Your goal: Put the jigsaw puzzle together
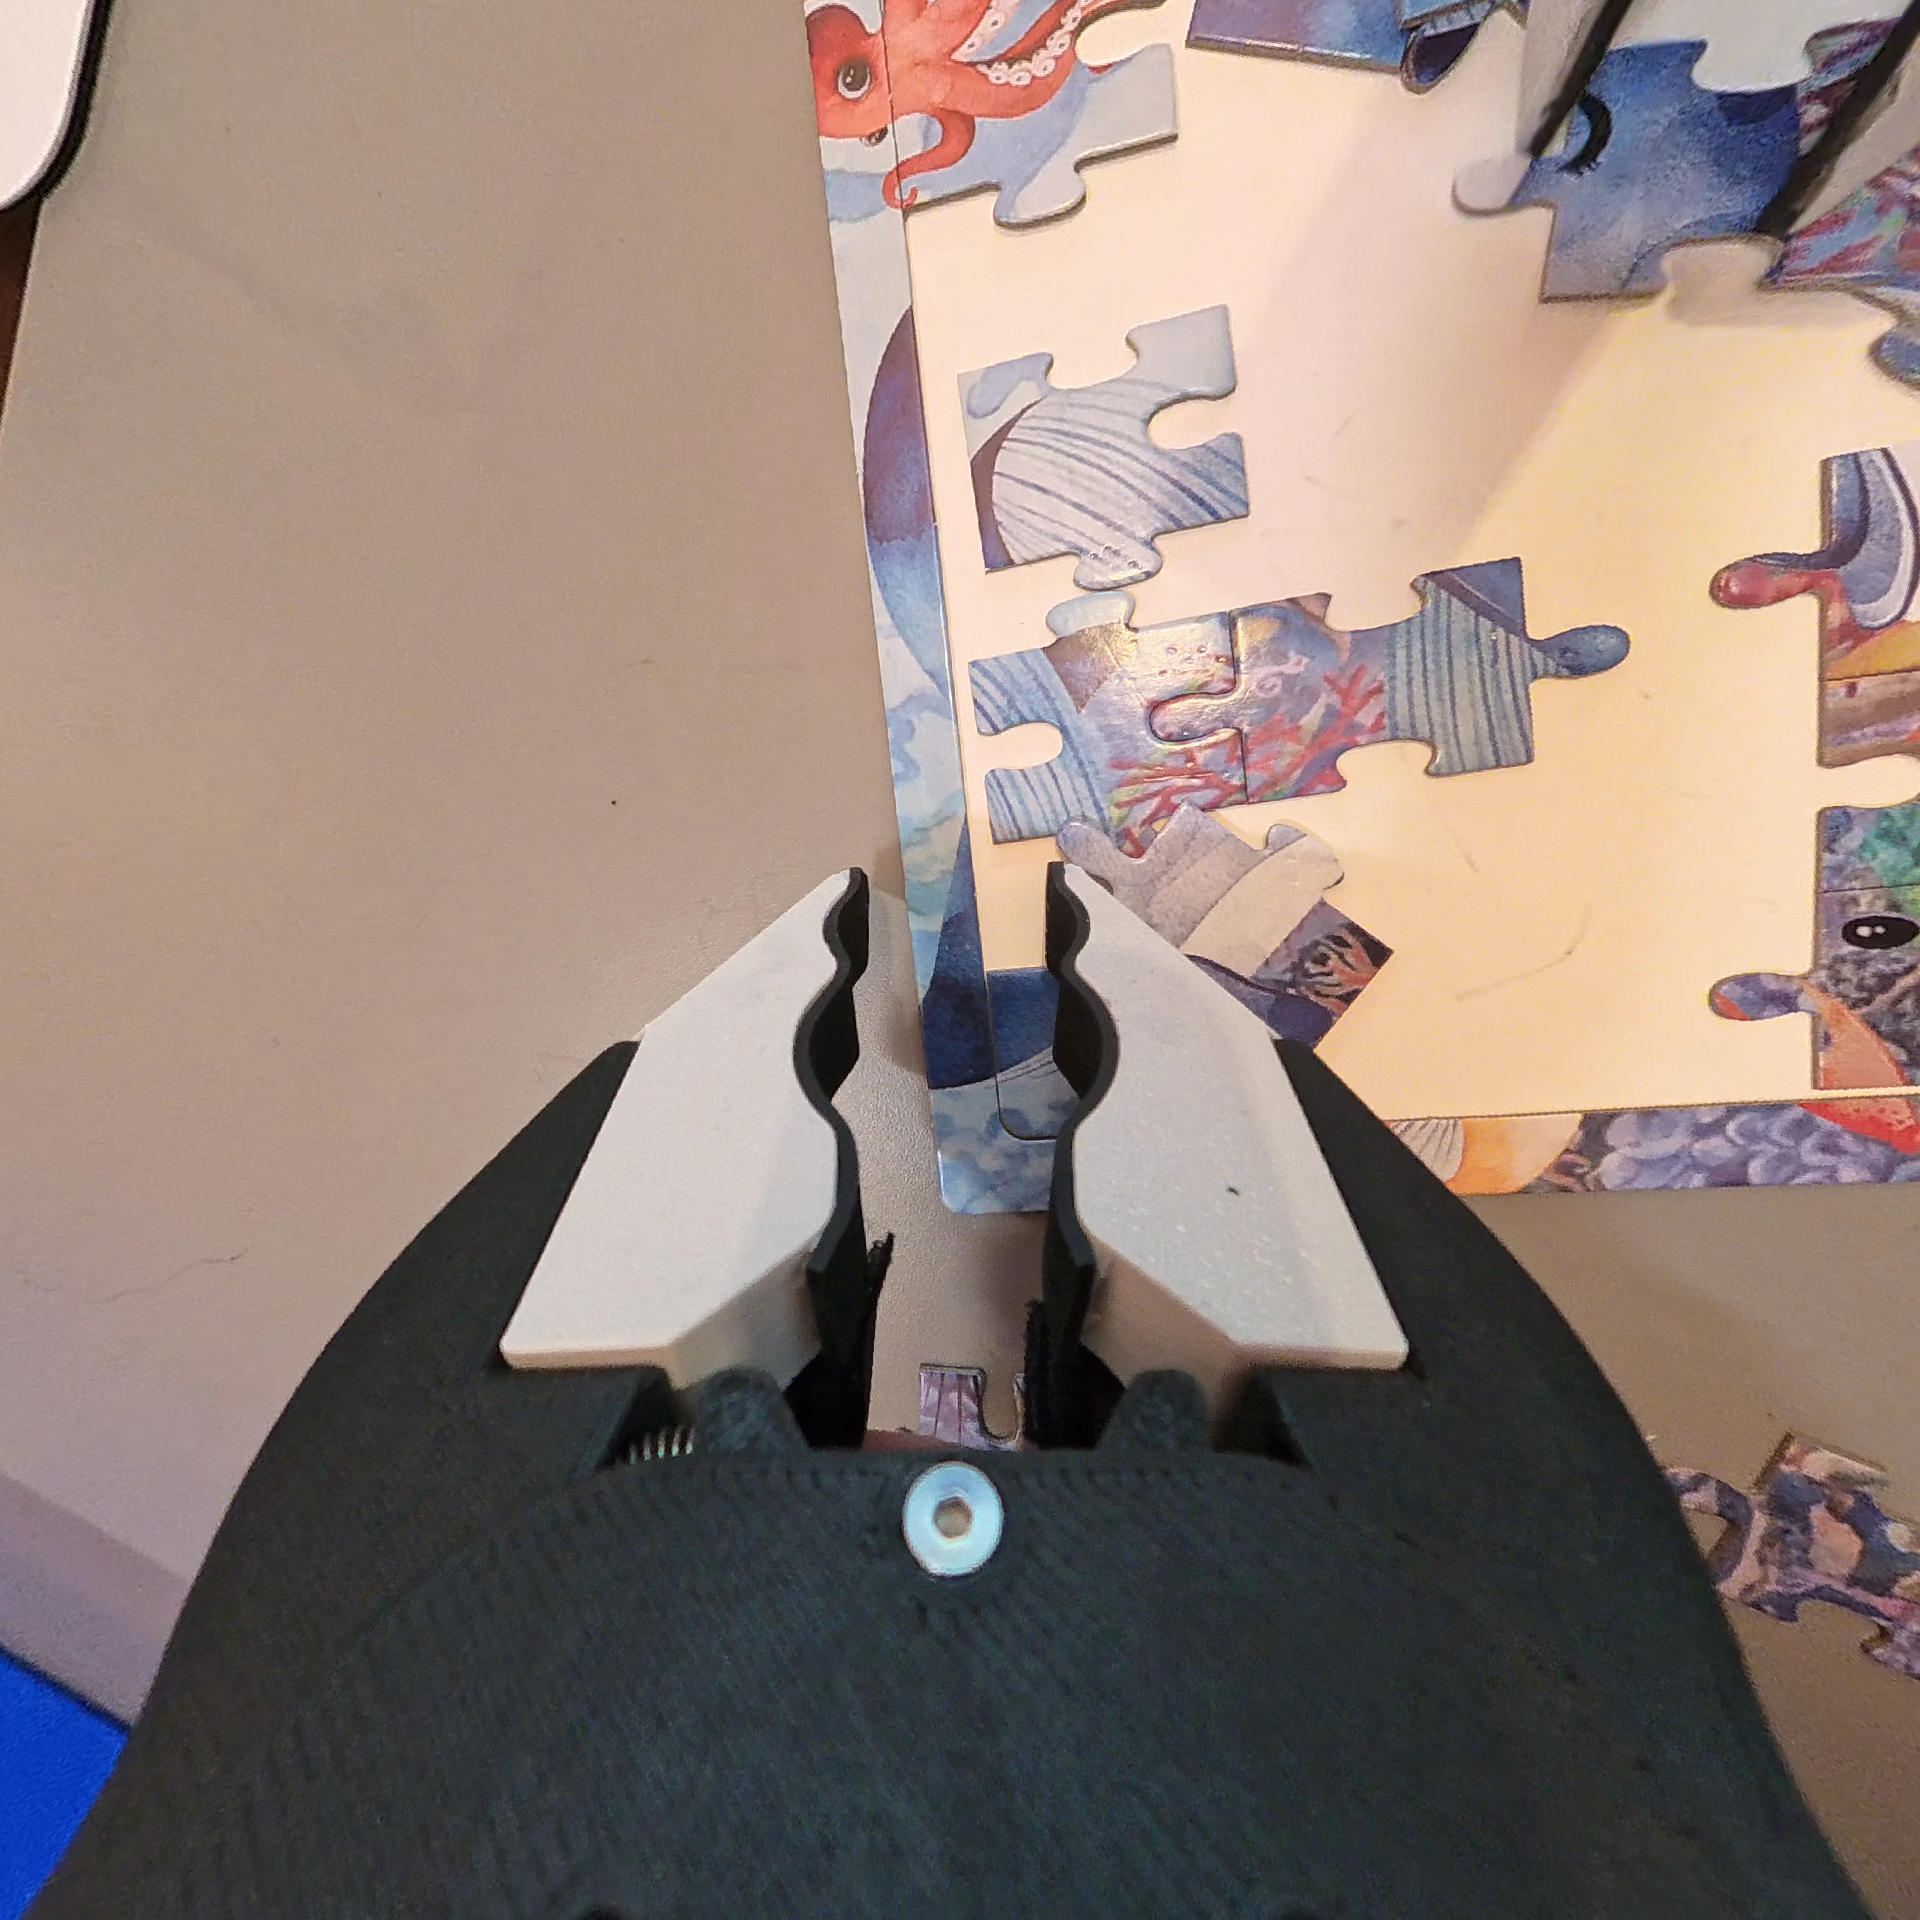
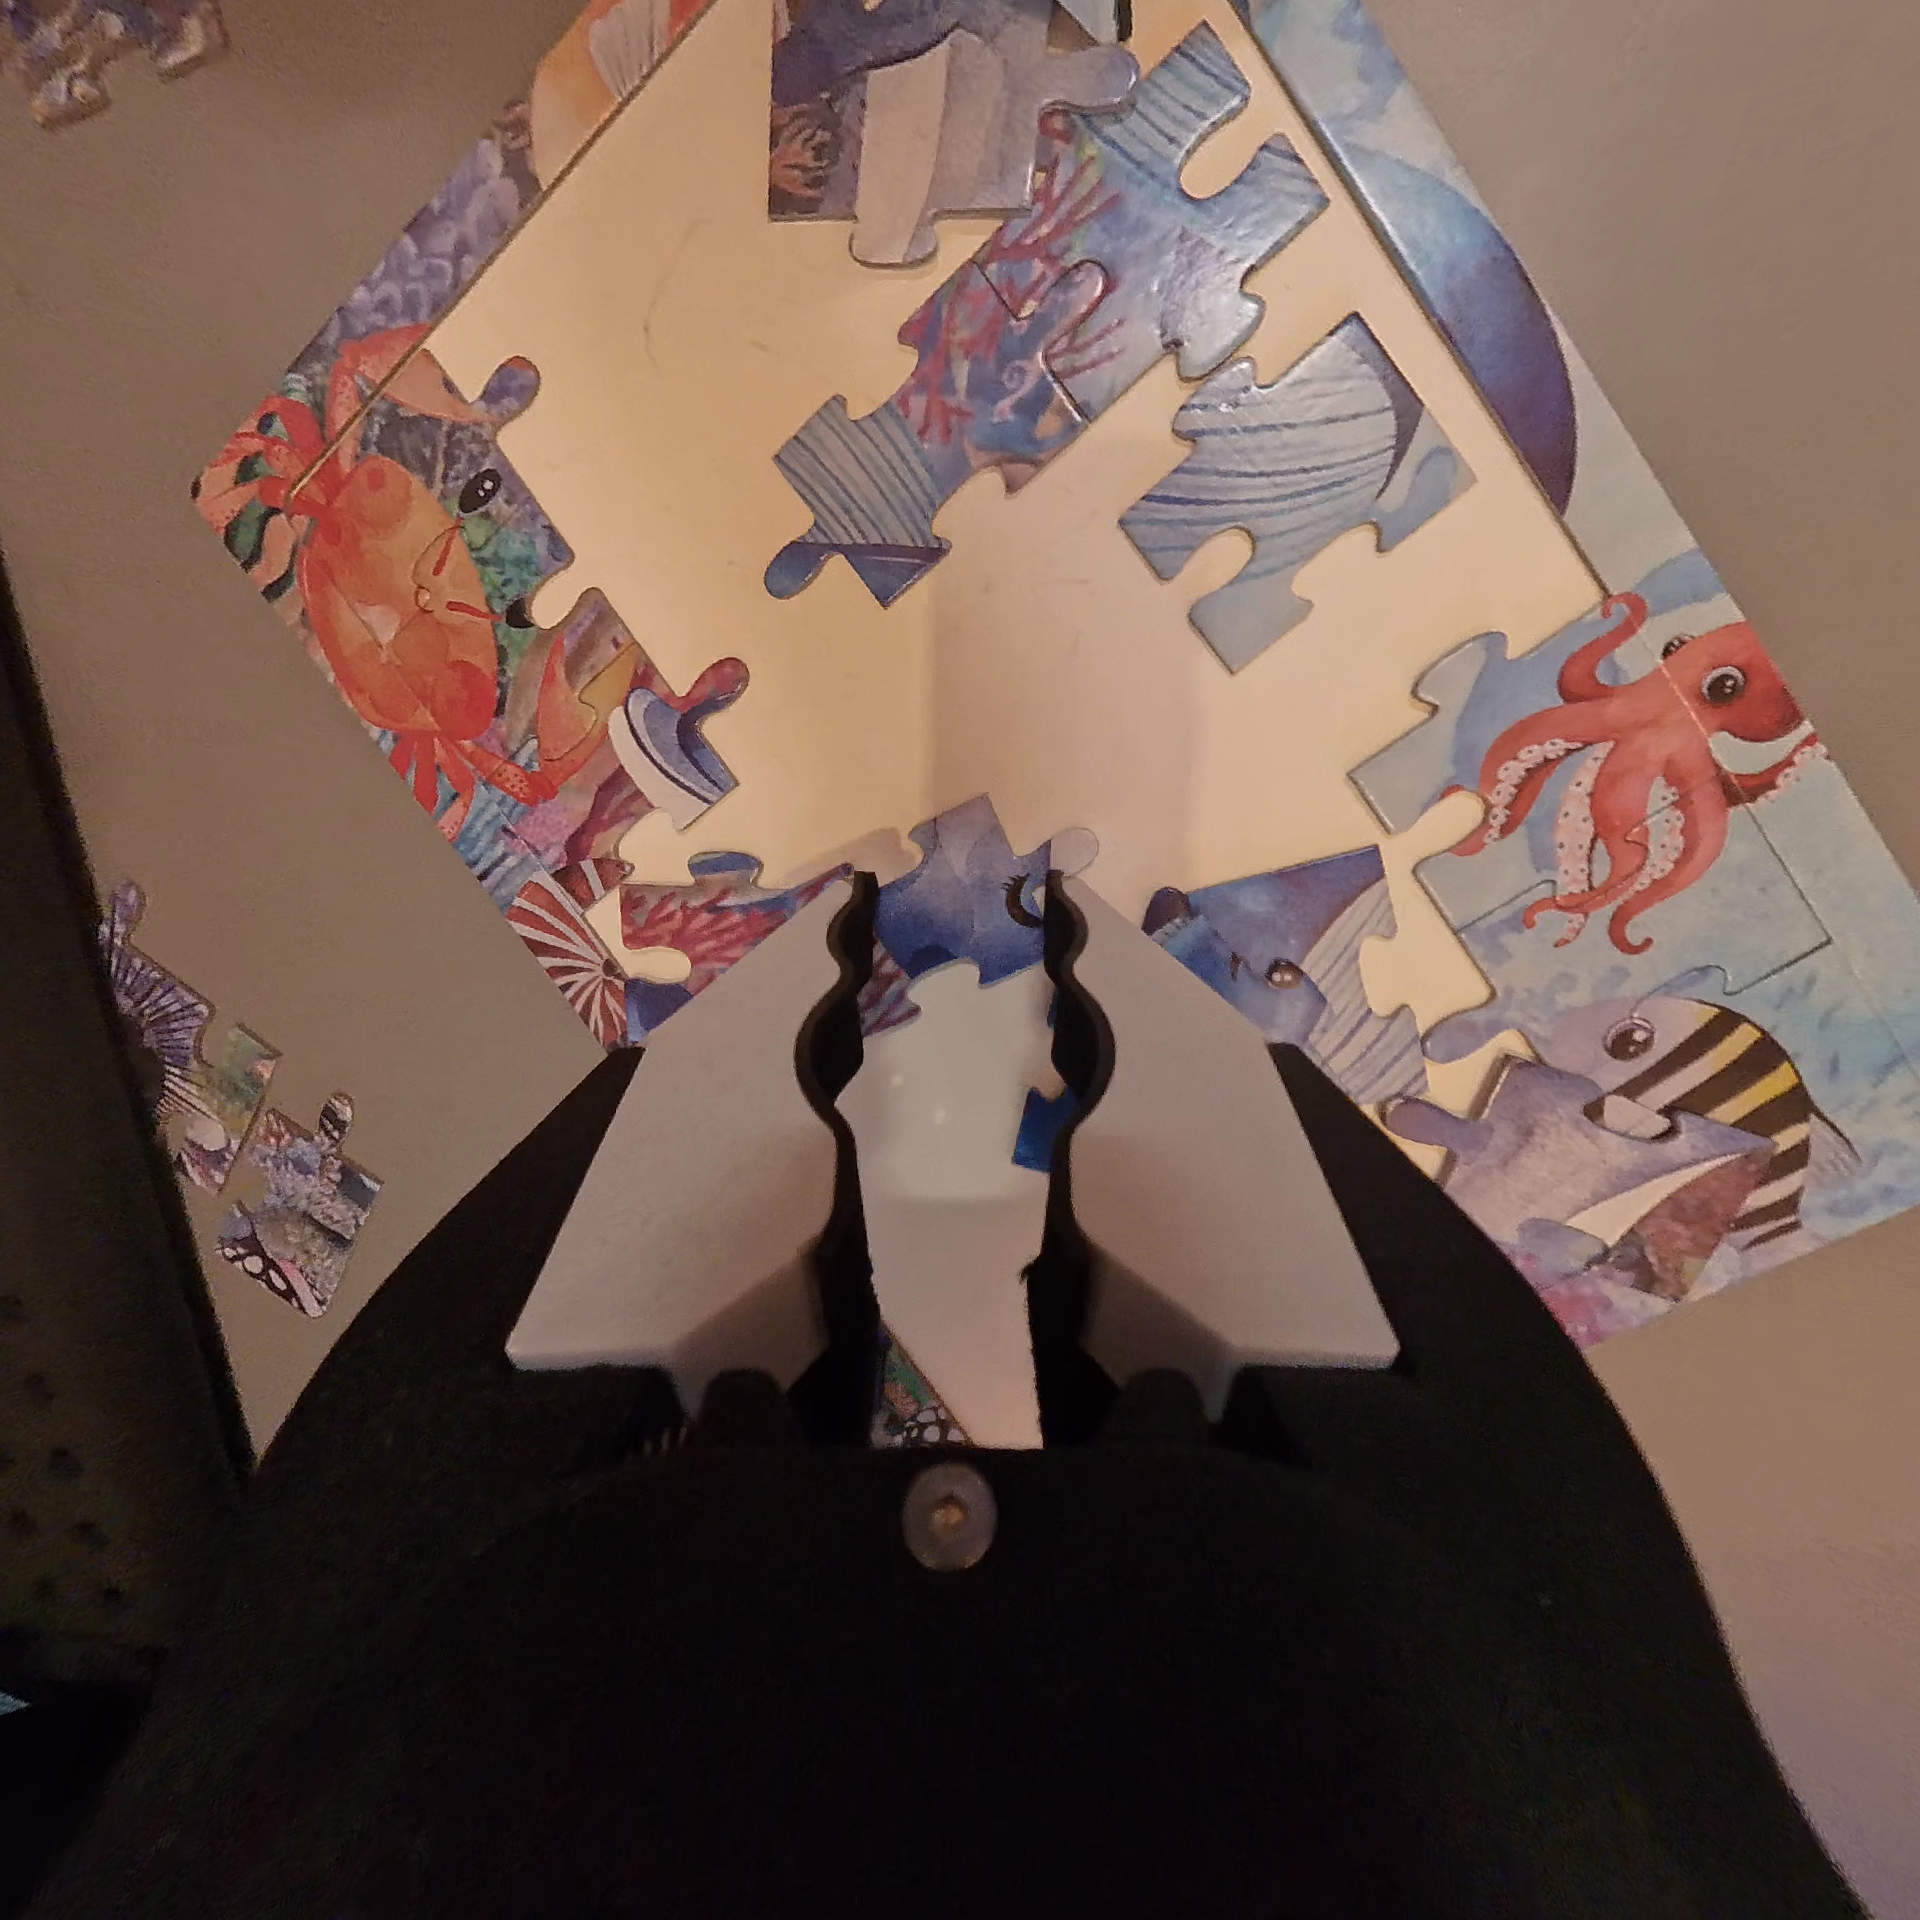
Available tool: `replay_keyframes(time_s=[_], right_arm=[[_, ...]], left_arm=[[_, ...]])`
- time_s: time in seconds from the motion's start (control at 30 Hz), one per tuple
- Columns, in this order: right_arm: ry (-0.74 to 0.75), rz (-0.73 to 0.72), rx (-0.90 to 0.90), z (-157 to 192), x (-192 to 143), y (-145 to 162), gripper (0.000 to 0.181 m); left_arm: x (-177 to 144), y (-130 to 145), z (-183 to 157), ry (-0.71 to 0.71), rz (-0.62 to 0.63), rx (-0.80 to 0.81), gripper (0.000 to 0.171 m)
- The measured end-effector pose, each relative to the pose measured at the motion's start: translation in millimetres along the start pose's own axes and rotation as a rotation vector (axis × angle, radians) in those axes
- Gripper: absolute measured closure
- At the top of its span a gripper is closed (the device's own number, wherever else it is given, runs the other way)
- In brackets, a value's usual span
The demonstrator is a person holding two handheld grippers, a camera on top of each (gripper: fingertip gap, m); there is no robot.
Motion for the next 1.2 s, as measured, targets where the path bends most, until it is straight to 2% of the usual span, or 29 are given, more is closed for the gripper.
replay_keyframes(time_s=[0.3,0.73,1.0,1.2], right_arm=[[0.032,-0.044,0.002,-1.4,-11.5,-1.3,0.15],[0.097,0.006,0.086,-8.2,-42.4,25.6,0.15],[0.089,0.081,0.111,-2.1,-49.8,40.1,0.15],[0.105,0.044,0.085,12.2,-66.2,36.2,0.15]], left_arm=[[0.0,0.2,0.0,-0.001,0.0,0.001,0.14],[0.3,0.2,0.2,0.003,0.002,-0.001,0.141],[0.6,-0.2,0.0,0.006,0.004,-0.001,0.142],[1.1,0.2,0.0,0.015,0.001,-0.011,0.143]])
Point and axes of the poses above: each gripper's, where its closed fingertips meet, x out along the fingers, y out of its underside, z = x × y across the jaws, the point moved 8 cm from there along -x, back along the fingers, and after that the axes turned 13 degrees about -y, right-handed, at the moved point
